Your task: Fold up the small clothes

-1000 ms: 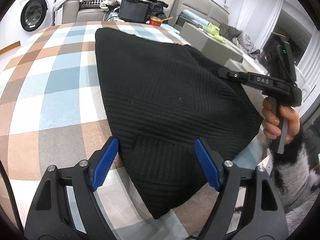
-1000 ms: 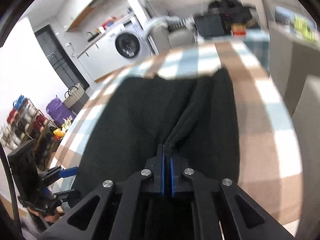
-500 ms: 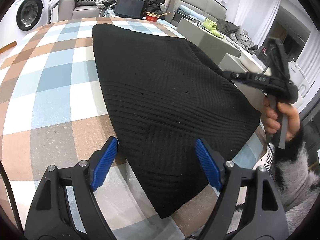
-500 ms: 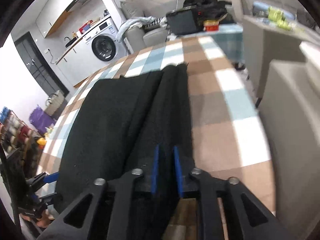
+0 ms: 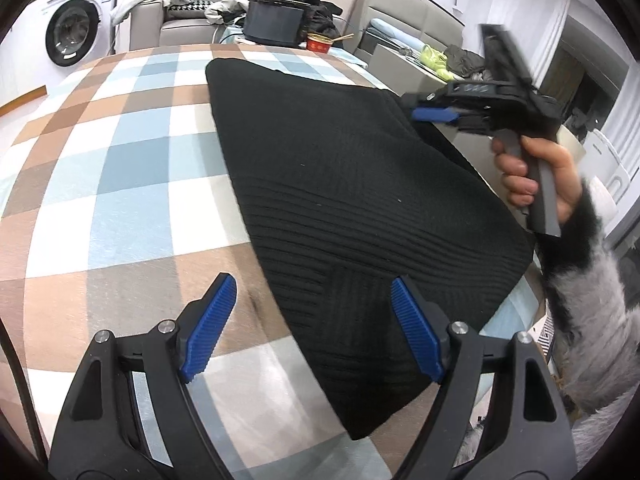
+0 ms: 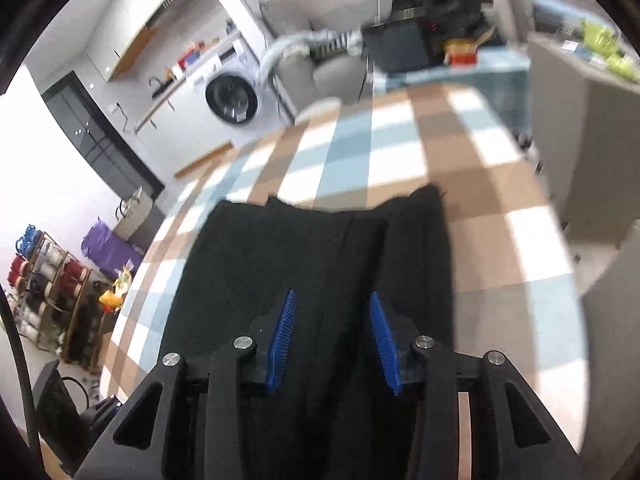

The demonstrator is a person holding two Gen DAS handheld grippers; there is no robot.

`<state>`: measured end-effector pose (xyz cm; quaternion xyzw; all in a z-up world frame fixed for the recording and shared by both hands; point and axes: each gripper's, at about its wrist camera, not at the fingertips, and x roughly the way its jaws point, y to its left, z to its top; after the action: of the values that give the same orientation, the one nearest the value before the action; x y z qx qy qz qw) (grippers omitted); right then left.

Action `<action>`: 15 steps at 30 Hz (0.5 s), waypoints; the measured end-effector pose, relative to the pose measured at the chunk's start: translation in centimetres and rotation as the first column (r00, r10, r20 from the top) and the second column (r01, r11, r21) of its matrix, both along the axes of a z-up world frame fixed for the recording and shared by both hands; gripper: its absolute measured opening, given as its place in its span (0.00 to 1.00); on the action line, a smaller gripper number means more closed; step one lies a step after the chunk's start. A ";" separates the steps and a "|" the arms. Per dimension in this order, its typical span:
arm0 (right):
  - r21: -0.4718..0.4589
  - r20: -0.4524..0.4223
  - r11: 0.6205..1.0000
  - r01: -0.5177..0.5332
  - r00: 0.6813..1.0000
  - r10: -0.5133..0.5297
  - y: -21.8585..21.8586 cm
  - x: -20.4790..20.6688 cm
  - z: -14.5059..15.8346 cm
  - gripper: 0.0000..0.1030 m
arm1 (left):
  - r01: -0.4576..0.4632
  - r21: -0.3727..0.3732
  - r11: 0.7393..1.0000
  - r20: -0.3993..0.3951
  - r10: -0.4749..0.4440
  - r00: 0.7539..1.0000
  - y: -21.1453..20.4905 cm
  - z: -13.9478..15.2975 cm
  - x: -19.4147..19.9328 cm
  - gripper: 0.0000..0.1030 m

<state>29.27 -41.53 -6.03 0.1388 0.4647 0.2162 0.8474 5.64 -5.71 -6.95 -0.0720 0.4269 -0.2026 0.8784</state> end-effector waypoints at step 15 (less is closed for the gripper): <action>-0.324 0.054 0.946 -0.027 0.997 0.047 4.1 2.5 -1.1 0.10 | -0.016 0.004 1.000 -0.005 0.016 1.000 0.4 -0.5 0.0 0.75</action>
<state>31.78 -37.46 -7.11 -0.0172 0.4701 0.1574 0.8683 5.63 -5.28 -7.45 -0.0739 0.4290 -0.1946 0.8790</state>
